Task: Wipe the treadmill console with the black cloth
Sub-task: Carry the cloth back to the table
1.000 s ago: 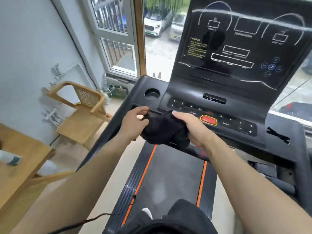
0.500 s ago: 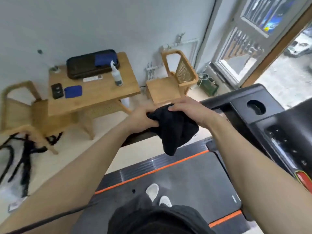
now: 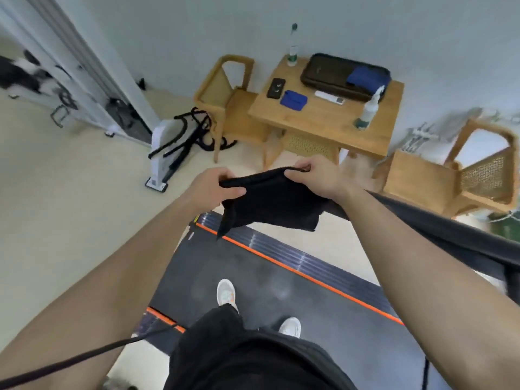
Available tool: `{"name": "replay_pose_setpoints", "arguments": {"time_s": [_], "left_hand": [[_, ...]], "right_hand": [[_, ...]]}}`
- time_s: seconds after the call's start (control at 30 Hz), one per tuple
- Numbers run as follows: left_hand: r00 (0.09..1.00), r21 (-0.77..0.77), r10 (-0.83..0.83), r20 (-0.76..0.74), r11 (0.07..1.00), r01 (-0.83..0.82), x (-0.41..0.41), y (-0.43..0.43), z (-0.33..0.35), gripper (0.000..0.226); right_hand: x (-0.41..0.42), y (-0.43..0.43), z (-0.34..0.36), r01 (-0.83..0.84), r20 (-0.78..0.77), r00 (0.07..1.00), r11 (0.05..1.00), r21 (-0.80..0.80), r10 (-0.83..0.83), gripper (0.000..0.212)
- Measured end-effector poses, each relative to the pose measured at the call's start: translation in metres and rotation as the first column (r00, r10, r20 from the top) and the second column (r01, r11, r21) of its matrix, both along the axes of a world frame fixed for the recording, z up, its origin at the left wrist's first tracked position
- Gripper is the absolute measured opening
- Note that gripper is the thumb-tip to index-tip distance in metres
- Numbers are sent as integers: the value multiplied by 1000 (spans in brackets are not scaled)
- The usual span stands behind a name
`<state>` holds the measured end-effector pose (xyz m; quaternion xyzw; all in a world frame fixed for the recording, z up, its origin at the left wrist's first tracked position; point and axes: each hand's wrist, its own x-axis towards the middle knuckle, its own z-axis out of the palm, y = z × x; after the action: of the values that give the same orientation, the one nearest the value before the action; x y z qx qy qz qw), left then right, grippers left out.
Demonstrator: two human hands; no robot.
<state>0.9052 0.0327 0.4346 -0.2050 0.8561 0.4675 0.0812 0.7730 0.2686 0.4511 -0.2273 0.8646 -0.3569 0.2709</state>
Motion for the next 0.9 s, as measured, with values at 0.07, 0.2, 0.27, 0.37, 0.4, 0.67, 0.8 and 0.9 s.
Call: {"name": "replay_pose_setpoints", "arguments": {"time_s": [0.07, 0.2, 0.27, 0.37, 0.4, 0.67, 0.8, 0.9], "left_hand": [[993, 12, 114, -11, 993, -114, 24, -36, -3, 20], [948, 114, 318, -21, 943, -314, 68, -112, -10, 14], [916, 169, 401, -26, 905, -391, 91, -156, -13, 12], [884, 212, 467, -24, 867, -452, 125, -223, -16, 7], [868, 235, 496, -17, 846, -479, 136, -245, -16, 8], [850, 294, 515, 110, 800, -523, 193, -401, -22, 11], [750, 311, 653, 101, 696, -648, 187, -474, -34, 16], [683, 321, 723, 107, 625, -712, 172, -526, -44, 17]], "right_hand": [[5, -49, -3, -73, -56, 996, 997, 23, 74, 40], [19, -148, -9, -223, -99, 967, 969, 102, 233, 41], [25, -200, -17, -299, -99, 943, 941, 161, 317, 35], [33, -277, -32, -417, -61, 896, 880, 228, 441, 11], [37, -302, -36, -449, -46, 880, 860, 242, 472, 8], [39, -467, -68, -442, -113, 863, 844, 304, 493, 13], [27, -548, -82, -405, -101, 894, 884, 235, 437, 29], [12, -615, -95, -412, -22, 907, 897, 156, 421, 30]]}}
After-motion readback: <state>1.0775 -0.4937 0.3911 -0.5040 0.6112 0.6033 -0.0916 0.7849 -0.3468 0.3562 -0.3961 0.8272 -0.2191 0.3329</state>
